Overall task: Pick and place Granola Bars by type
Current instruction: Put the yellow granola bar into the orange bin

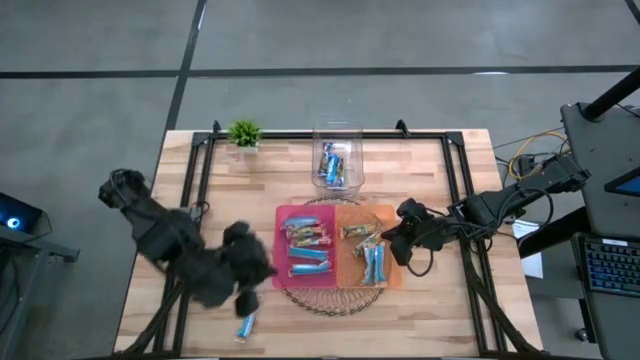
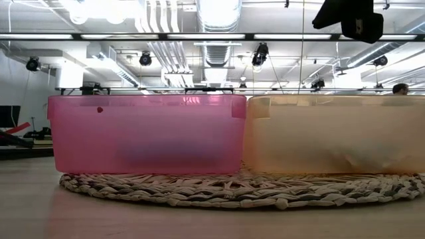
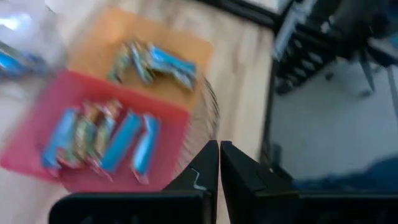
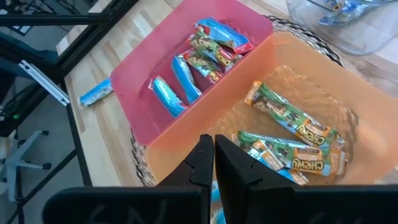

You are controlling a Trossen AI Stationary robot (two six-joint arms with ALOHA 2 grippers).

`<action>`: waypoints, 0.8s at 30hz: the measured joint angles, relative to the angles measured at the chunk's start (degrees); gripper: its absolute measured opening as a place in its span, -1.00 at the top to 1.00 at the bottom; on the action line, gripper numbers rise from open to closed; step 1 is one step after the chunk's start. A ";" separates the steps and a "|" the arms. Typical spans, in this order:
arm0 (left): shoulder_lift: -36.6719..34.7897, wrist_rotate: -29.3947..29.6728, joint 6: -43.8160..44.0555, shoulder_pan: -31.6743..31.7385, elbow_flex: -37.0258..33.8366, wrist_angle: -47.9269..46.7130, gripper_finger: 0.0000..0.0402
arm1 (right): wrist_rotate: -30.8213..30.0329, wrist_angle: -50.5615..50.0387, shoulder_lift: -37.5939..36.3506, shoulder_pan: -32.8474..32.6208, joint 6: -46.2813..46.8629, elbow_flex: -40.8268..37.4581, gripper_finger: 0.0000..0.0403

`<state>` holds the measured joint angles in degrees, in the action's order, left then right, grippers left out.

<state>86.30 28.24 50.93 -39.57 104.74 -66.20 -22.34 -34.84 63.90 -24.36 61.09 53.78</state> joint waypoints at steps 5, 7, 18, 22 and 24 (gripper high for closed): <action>-1.43 -1.23 11.23 -6.43 -6.07 0.08 1.00 | 0.01 0.34 0.00 0.00 -0.51 0.00 0.96; -2.00 -2.08 17.53 -8.22 -8.97 0.79 1.00 | 0.01 0.36 0.00 0.00 -1.03 0.00 0.96; -2.34 -7.44 37.49 -11.99 -22.59 16.05 1.00 | 0.30 0.49 0.00 0.00 -2.60 0.00 0.96; -2.36 -10.12 41.06 -11.98 -24.04 16.27 1.00 | 0.32 0.47 0.00 0.00 -3.28 0.00 0.96; -2.36 -11.09 41.99 -11.96 -24.16 16.18 1.00 | 0.32 0.47 0.00 0.00 -3.31 0.00 0.96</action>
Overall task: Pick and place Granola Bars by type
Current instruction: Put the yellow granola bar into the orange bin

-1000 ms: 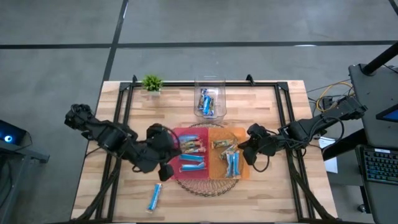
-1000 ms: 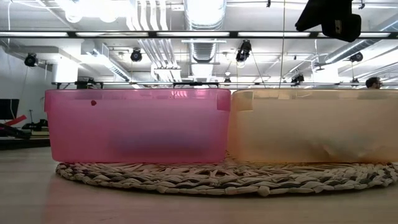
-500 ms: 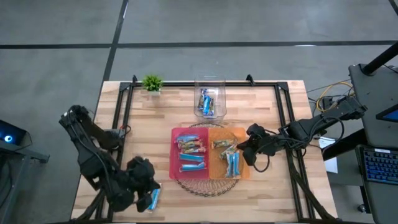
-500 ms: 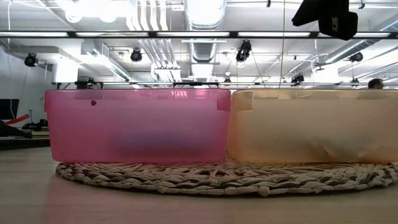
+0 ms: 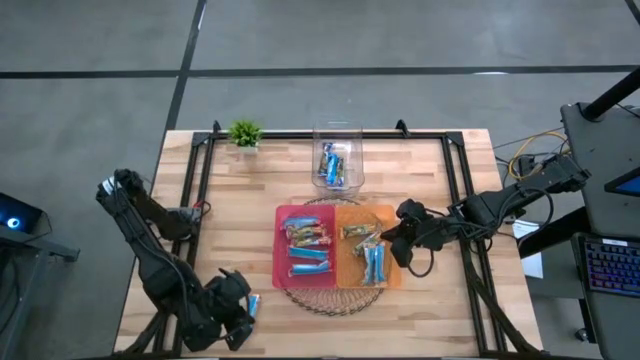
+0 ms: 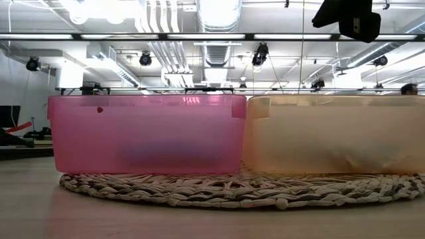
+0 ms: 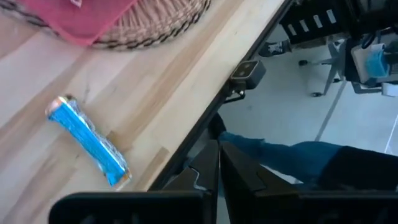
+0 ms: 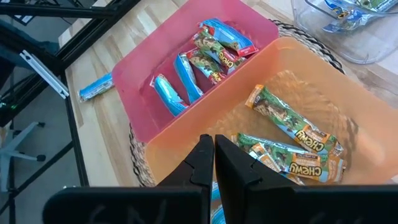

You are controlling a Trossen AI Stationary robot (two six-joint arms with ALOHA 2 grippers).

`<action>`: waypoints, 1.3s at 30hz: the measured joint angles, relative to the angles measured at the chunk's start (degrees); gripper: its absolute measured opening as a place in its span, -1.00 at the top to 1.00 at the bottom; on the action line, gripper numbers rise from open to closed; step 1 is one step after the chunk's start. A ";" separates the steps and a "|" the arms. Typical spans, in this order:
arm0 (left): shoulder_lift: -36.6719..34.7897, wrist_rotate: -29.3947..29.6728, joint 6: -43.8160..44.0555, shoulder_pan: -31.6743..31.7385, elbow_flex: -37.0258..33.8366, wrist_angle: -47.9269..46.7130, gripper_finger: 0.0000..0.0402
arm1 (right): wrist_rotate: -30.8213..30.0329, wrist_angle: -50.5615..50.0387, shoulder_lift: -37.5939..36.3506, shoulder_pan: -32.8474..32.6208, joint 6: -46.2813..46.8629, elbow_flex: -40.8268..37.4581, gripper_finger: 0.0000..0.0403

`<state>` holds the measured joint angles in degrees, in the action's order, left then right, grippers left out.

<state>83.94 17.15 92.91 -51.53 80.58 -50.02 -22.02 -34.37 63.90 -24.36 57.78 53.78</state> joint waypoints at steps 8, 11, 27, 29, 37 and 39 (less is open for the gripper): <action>1.02 -6.05 11.09 0.93 -0.02 -5.22 1.00 | 0.00 -0.07 0.00 0.00 -1.49 0.00 0.96; 2.17 -6.24 13.67 1.73 -0.09 -6.72 1.00 | -0.02 -0.11 0.00 0.00 -2.36 0.00 0.96; 11.74 -14.30 21.59 5.08 -0.26 -6.75 1.00 | -0.02 -0.11 0.00 0.00 -4.91 0.00 0.96; 12.85 -16.05 23.66 5.27 -0.26 -6.96 1.00 | -0.04 -0.11 0.00 -0.01 -5.48 0.00 0.96; 16.62 -18.75 29.76 6.01 -0.26 -7.81 1.00 | -0.07 -0.11 0.00 0.00 -6.70 0.00 0.96; 17.73 -19.97 29.76 6.46 -0.26 -8.32 1.00 | -0.07 -0.09 0.00 0.00 -7.23 0.00 0.96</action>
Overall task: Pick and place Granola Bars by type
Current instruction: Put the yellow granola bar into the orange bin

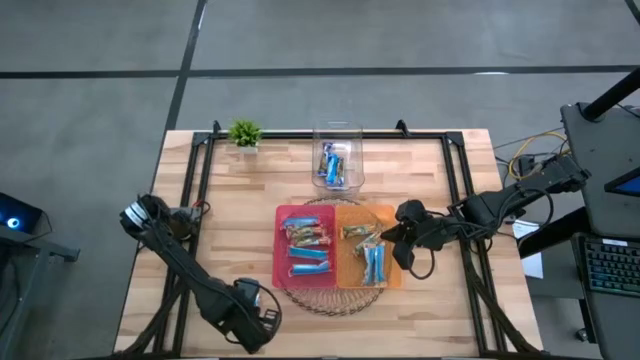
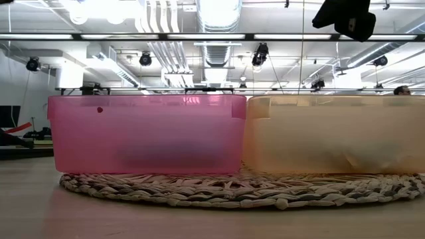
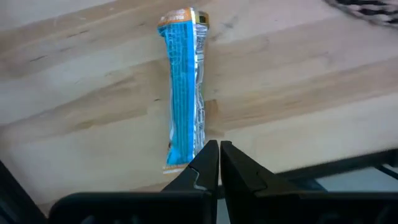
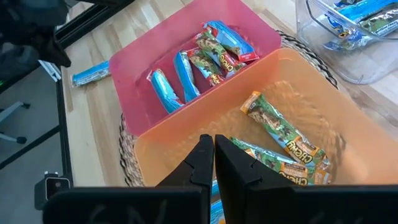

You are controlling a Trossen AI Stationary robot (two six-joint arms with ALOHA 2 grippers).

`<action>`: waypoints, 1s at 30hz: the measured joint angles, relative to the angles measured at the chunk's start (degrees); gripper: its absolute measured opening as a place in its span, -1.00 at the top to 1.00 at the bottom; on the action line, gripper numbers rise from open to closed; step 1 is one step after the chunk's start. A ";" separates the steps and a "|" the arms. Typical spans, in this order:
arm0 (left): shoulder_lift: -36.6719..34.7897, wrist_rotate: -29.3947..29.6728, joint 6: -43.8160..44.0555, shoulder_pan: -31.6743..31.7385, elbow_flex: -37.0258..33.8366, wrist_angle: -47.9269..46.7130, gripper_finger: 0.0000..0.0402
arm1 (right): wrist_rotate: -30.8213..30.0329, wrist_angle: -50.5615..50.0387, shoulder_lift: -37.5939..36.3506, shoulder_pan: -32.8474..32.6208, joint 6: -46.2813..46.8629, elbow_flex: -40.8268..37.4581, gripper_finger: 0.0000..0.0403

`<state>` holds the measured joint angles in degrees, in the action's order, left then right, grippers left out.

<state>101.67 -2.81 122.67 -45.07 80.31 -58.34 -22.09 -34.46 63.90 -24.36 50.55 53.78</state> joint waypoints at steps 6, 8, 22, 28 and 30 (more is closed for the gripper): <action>2.59 -2.69 -1.13 1.40 0.00 -0.24 1.00 | -0.01 0.00 0.00 0.00 -0.25 0.00 0.96; 3.12 -2.66 -1.38 1.83 0.00 -0.61 1.00 | -0.01 0.00 0.00 0.00 -0.25 0.00 0.96; 3.60 -2.71 -7.18 2.87 0.00 -1.70 0.69 | -0.02 0.00 0.00 0.00 -0.27 -0.22 0.96; 3.54 -2.70 -6.87 2.92 -1.10 -1.69 0.39 | -0.02 0.00 0.00 0.00 -0.23 -0.35 0.96; 3.52 -2.71 -6.38 2.96 -1.69 -1.55 0.28 | -0.02 0.00 0.00 0.00 -0.23 -0.35 0.96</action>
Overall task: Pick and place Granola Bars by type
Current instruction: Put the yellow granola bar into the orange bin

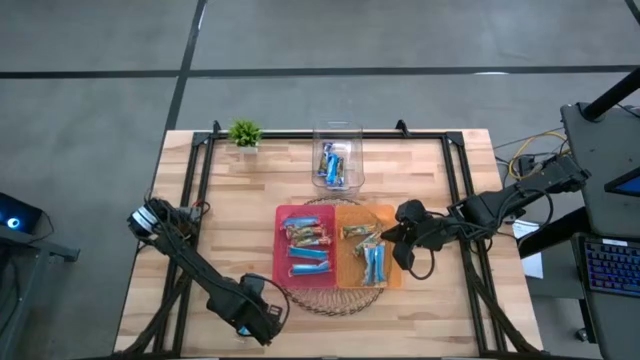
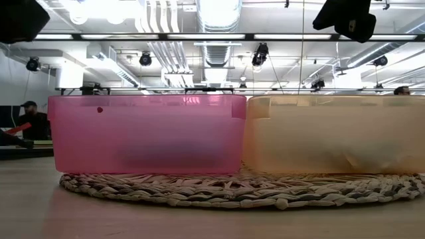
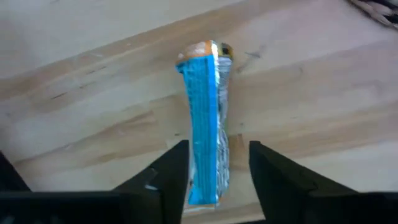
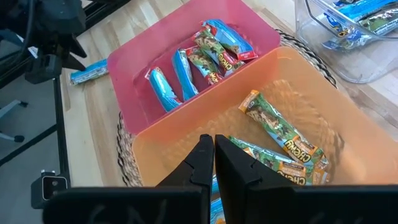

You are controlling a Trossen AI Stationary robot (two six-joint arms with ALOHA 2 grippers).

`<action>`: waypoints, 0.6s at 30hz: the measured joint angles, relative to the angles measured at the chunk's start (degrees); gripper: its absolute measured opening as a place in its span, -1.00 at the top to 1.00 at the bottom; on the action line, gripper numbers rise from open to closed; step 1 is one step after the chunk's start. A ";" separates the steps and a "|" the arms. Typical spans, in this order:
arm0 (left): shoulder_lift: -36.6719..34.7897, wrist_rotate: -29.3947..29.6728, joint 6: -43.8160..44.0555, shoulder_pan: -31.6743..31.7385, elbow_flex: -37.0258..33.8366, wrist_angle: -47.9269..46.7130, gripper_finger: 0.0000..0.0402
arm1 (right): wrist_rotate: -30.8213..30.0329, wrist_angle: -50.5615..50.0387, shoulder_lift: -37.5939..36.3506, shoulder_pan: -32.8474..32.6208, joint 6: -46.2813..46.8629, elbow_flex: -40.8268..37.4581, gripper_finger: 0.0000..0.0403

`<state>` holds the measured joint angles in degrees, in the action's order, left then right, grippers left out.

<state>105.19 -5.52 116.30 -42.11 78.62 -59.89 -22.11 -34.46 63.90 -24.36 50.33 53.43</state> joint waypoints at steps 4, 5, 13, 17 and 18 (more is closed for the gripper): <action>-0.07 0.00 1.86 0.04 -1.87 1.52 0.07 | 0.00 0.00 0.00 0.00 0.00 0.00 0.96; -0.09 -0.02 2.45 0.09 -2.71 2.51 0.03 | 0.00 0.00 0.00 0.00 0.00 0.00 0.96; -0.13 -1.33 3.84 0.50 -8.27 10.92 -0.08 | 0.02 0.01 0.00 0.00 0.00 0.00 0.96; -0.22 -1.40 3.66 0.76 -9.57 11.39 -0.09 | 0.00 0.00 0.00 0.00 0.00 0.00 0.96; -0.22 -1.44 3.30 0.79 -9.76 11.49 -0.09 | 0.02 0.01 0.00 0.00 0.00 0.00 0.96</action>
<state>104.97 -6.96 119.59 -41.32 68.86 -48.40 -22.09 -34.45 63.90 -24.36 50.33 53.43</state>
